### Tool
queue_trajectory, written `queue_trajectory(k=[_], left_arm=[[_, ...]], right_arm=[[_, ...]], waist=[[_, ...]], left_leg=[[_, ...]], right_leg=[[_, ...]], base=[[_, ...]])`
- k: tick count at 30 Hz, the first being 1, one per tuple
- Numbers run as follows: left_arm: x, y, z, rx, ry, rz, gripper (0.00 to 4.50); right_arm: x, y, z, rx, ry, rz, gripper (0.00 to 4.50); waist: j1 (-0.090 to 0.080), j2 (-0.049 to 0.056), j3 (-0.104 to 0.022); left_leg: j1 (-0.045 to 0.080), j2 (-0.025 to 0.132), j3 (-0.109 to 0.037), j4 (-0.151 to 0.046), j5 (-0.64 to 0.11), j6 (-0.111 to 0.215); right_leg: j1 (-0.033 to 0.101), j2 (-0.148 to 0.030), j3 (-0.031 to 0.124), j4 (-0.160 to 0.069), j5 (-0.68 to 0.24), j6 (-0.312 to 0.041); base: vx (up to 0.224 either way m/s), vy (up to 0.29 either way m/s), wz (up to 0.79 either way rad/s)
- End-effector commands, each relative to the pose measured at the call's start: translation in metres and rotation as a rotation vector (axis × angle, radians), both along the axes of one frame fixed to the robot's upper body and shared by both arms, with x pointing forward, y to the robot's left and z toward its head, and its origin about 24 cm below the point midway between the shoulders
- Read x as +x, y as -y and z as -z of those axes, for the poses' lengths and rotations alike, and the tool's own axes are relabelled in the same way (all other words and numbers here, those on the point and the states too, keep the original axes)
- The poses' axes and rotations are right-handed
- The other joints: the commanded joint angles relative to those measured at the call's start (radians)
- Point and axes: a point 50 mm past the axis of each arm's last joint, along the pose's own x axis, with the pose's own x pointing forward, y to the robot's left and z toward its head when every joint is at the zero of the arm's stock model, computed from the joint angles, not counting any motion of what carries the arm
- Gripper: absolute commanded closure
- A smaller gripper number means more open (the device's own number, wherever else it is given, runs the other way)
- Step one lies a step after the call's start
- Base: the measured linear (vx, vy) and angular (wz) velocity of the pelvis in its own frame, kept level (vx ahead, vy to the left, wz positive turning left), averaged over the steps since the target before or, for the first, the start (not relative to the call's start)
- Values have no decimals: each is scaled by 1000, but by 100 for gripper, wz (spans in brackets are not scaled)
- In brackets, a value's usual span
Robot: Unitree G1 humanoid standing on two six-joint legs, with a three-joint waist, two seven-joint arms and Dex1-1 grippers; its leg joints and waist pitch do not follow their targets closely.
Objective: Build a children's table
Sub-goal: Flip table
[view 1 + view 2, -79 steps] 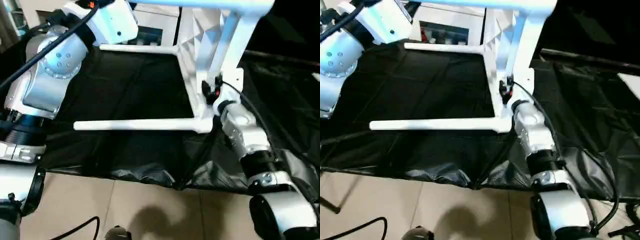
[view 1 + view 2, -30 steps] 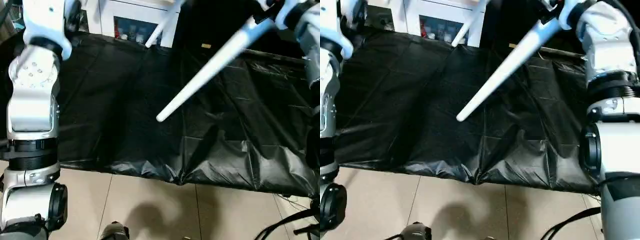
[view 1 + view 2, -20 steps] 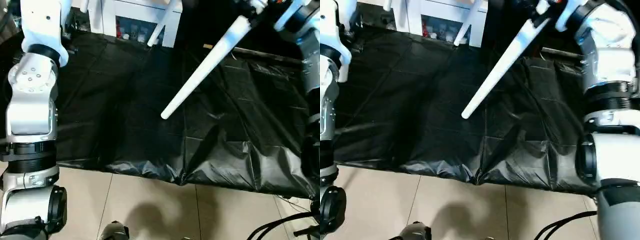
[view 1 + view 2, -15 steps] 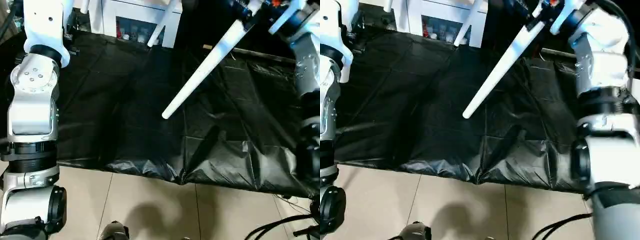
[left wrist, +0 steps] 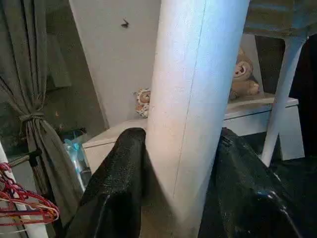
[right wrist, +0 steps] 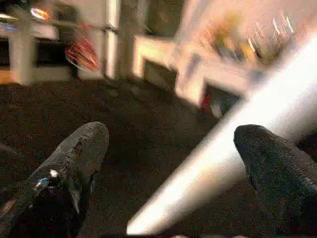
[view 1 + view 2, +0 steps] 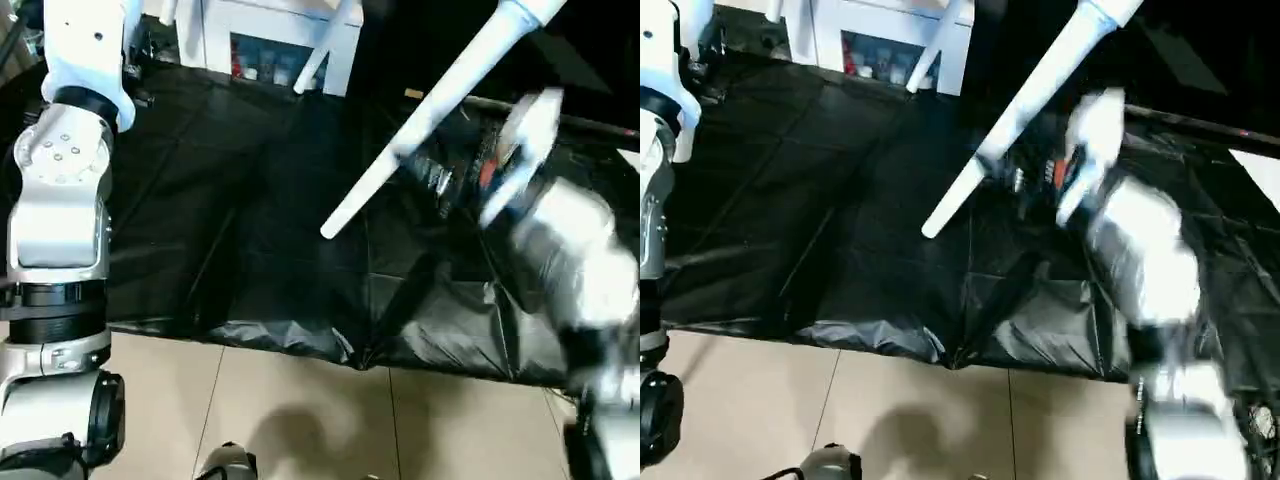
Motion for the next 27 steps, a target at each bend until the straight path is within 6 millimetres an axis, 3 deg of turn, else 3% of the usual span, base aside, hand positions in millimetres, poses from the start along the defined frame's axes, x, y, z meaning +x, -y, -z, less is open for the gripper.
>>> queue_trajectory(k=[1,6,7,8,13,16,17,22,26,27], left_arm=[[-2,6,-13,8,53,32,273],[-2,6,-12,17,43,38,275],[-2,6,-12,17,43,38,275],[-2,6,-11,20,39,39,275],[-3,6,-9,28,26,46,275],[-4,5,-7,34,20,49,276],[-4,5,-7,35,18,50,276],[-6,4,-3,41,5,54,279],[-8,3,3,51,-17,73,280],[-8,3,5,54,-21,77,280]], right_arm=[[0,7,5,-9,-40,70,0],[13,4,24,52,-140,215,0],[13,4,24,52,-140,215,0],[19,2,26,66,-151,246,0],[37,-12,24,119,-162,246,0],[51,-19,23,134,-183,271,0],[54,-20,22,138,-187,272,0],[59,-27,18,129,-170,202,0],[62,-31,17,111,-173,142,0],[62,-32,16,109,-171,130,17]], waist=[[-2,28,-87],[-7,32,-85],[-4,38,-85],[-7,37,-85],[-7,41,-85],[-10,41,-87],[-6,40,-86],[2,35,-88],[3,35,-86],[4,30,-86]], left_leg=[[52,73,-47,-91,-227,-89],[55,73,-48,-93,-271,-113],[54,73,-50,-94,-275,-116],[58,73,-49,-94,-292,-126],[58,73,-49,-95,-303,-138],[54,71,-48,-94,-288,-138],[58,73,-45,-92,-284,-134],[53,74,-43,-91,-234,-110],[52,75,-43,-93,-262,-105],[51,76,-44,-93,-267,-104]], right_leg=[[33,-105,55,-76,-106,-170],[27,-108,54,-79,-156,-166],[29,-109,55,-79,-158,-165],[24,-107,54,-80,-162,-165],[23,-108,54,-76,-138,-172],[28,-109,52,-70,-114,-195],[24,-109,53,-70,-108,-194],[32,-108,52,-61,-43,-206],[32,-111,52,-66,-87,-211],[32,-113,53,-66,-105,-214]], base=[[0,0,0],[0,0,0],[0,0,0],[0,0,0],[0,0,0],[0,0,0],[0,0,0],[0,0,0],[0,0,0],[0,0,0]])
